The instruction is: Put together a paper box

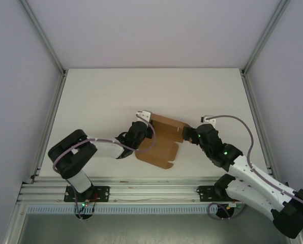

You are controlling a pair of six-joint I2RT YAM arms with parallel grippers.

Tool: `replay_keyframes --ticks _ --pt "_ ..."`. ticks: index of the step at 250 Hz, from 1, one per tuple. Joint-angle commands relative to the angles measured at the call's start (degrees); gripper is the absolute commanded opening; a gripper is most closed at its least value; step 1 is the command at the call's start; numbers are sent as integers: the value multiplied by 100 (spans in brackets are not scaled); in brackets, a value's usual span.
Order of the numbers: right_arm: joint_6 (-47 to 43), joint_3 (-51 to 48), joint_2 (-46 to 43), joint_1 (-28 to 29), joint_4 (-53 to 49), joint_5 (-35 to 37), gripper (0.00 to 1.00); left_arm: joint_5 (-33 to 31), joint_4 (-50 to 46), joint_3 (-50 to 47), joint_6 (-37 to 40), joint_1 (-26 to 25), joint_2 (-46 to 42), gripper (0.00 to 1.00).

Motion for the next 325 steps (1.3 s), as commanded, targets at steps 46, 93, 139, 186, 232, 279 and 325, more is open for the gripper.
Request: replay_keyframes --ticks 46,93,139,186,232,279,325 --pt "-382 -280 484 -29 1350 -359 98 177 -678 34 -337 -7 -297 0" --pt "-614 -247 1024 -32 2249 -810 98 96 -828 115 -450 -114 -366 0" --pt "-502 -210 1430 20 2962 -606 100 158 -1009 187 -750 -171 -554 0" --pt "-337 -352 1267 87 3336 -259 100 -92 -1267 166 -1128 -175 -818 0" --pt "-18 -506 445 78 2021 110 100 -667 -2045 263 -1535 -173 -1200 0" --pt "627 -1010 -486 33 1066 129 100 -1062 -3074 472 -1864 -170 -1565 0" --pt "709 -1193 -581 -72 1032 -86 100 -1146 -3367 449 -1916 -170 -1832 0"
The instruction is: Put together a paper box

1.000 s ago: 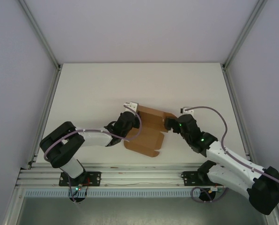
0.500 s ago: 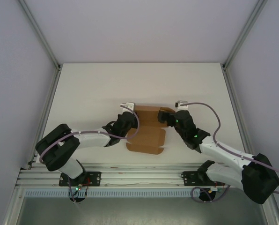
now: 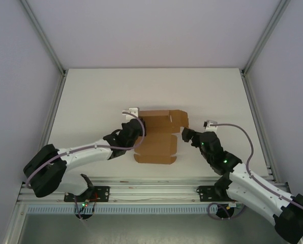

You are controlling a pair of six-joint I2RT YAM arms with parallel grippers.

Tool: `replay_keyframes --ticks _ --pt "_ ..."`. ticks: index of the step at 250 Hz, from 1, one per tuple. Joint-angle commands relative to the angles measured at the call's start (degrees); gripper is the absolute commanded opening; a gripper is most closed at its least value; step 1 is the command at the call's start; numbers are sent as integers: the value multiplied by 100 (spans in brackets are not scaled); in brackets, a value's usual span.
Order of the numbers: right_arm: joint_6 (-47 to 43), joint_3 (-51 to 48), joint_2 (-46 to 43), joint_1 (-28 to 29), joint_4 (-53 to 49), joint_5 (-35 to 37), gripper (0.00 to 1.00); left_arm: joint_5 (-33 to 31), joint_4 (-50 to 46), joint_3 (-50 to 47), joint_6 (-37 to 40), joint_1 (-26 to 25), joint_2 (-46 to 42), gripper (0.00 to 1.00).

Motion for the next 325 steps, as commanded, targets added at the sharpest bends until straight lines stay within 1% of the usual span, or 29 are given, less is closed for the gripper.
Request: replay_keyframes --ticks 1,59,64,78,138,179,212,243,266,299,325 --pt "237 -72 14 -50 -255 -2 100 -261 -523 122 -175 -16 -203 0" --pt "-23 -85 659 -54 1034 -568 100 -222 -716 197 -170 -11 -187 0" --pt "-50 -70 725 -51 1138 -617 100 -224 -738 207 -319 -13 -174 0" --pt "-139 -1 911 -50 1396 -768 100 -199 -760 224 -368 -17 -155 0" --pt "-558 439 1738 -54 1688 -1365 100 -59 -821 282 -465 -10 -182 0" --pt "-668 563 2204 3 2209 -1840 100 -25 -806 271 -497 -14 -131 0" --pt "-850 831 2579 127 2144 -1796 100 62 -822 325 -532 -19 -68 0" --pt "-957 1071 2945 265 1860 -1294 100 107 -791 301 -546 -19 -83 0" --pt "-972 1118 2948 290 1723 -1180 100 42 -722 232 -515 -11 -104 0" --pt "-1067 797 2628 280 1790 -1376 100 58 -584 156 -288 2 5 0" --pt "-1277 525 1845 215 1456 -1648 100 131 -642 170 -237 101 106 0"
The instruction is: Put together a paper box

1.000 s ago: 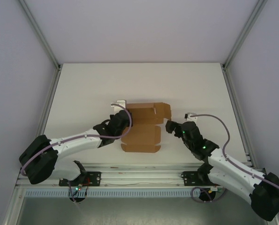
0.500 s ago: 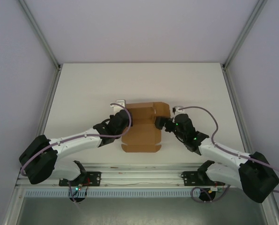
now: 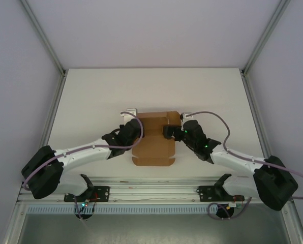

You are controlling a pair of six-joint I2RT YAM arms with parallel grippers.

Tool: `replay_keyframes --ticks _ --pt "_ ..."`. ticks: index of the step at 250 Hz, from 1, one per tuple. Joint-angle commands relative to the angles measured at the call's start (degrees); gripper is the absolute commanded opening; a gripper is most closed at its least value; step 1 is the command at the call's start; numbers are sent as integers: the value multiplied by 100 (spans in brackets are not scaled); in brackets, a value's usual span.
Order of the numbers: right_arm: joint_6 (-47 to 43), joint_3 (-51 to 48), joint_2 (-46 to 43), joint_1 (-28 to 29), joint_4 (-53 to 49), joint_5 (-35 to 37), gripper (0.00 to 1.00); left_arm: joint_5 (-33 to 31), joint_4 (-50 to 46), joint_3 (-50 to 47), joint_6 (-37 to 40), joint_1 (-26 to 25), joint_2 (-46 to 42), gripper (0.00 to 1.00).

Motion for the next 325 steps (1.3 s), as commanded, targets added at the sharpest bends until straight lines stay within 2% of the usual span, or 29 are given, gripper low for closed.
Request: replay_keyframes --ticks 1,25,51,83,111,127,151,168,179,205,235,294,325 --pt "-313 -281 -725 -45 -412 -202 100 115 106 26 103 107 148 0" --pt "-446 -332 -1483 -279 -1097 -812 100 427 205 -66 234 324 208 0" --pt "-916 -315 -2287 -544 -1765 -1916 100 803 334 -173 401 545 220 0" --pt "-755 -209 -2913 -1044 -2203 -2026 100 1223 633 -380 729 662 83 0" --pt "-417 -89 -2714 -1826 -2161 -2437 100 1560 688 -482 727 759 -84 0" --pt "-162 23 -2381 -2316 -2010 -2898 99 1700 679 -487 736 767 -173 0" --pt "15 148 -1771 -2768 -1519 -3698 89 1824 701 -507 802 768 -277 0" --pt "-344 298 -1369 -2774 -1399 -4252 79 1809 632 -501 785 763 -338 0" --pt "-605 376 -1168 -2781 -1363 -4655 76 1827 621 -502 786 768 -365 0" --pt "-948 504 -737 -2769 -1291 -5138 60 1927 642 -493 781 768 -402 0" --pt "-1138 631 -287 -2704 -1273 -5671 56 1896 620 -465 773 768 -393 0" --pt "-1538 641 -17 -2420 -1376 -5672 49 1642 538 -373 721 768 -205 0" --pt "-1671 668 4 -2186 -1396 -5543 50 1618 489 -325 744 769 -72 0"
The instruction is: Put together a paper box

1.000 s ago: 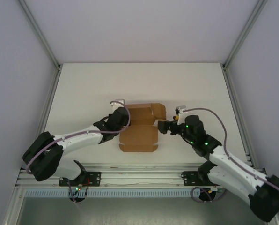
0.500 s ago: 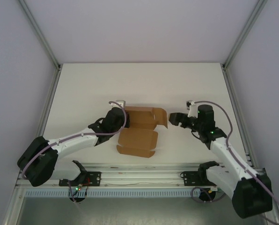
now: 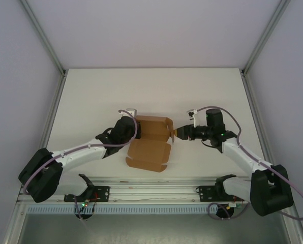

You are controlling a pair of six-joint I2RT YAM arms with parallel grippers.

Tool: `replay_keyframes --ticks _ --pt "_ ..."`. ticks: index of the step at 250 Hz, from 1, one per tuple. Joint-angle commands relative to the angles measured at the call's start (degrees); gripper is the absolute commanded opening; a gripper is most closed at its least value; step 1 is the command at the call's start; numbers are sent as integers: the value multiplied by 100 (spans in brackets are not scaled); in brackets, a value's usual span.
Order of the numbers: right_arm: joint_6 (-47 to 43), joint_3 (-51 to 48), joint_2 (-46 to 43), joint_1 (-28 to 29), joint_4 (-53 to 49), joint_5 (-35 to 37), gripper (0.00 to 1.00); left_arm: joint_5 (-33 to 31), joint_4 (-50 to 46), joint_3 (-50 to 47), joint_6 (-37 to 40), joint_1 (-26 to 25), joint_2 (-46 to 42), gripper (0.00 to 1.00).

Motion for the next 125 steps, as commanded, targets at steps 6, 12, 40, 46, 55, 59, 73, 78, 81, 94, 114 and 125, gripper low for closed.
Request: replay_keyframes --ticks 6,12,40,46,55,59,73,78,81,94,114,125 --pt "-287 141 8 210 103 -51 50 -134 -13 138 29 52 151 0" --pt "-274 147 29 225 132 -20 48 -130 4 139 24 51 170 0" --pt "-133 247 218 321 239 17 44 -151 81 154 11 50 289 0" --pt "-149 293 248 332 191 44 44 -134 68 167 8 46 313 0" --pt "-183 348 284 362 127 102 45 -93 79 185 -1 51 347 0" --pt "-192 360 290 377 110 141 46 -79 95 190 0 46 363 0" --pt "-298 393 313 449 45 241 48 -42 97 210 -1 46 404 0" --pt "-349 400 306 490 30 258 49 -48 93 219 6 51 416 0" --pt "-363 402 304 513 25 275 49 -53 93 220 0 51 425 0" --pt "-411 411 306 626 35 408 51 -104 52 238 -10 51 456 0" --pt "-424 433 321 786 3 763 54 -95 23 263 34 46 495 0" --pt "-389 455 339 879 -44 1176 54 -40 43 255 53 51 498 0"
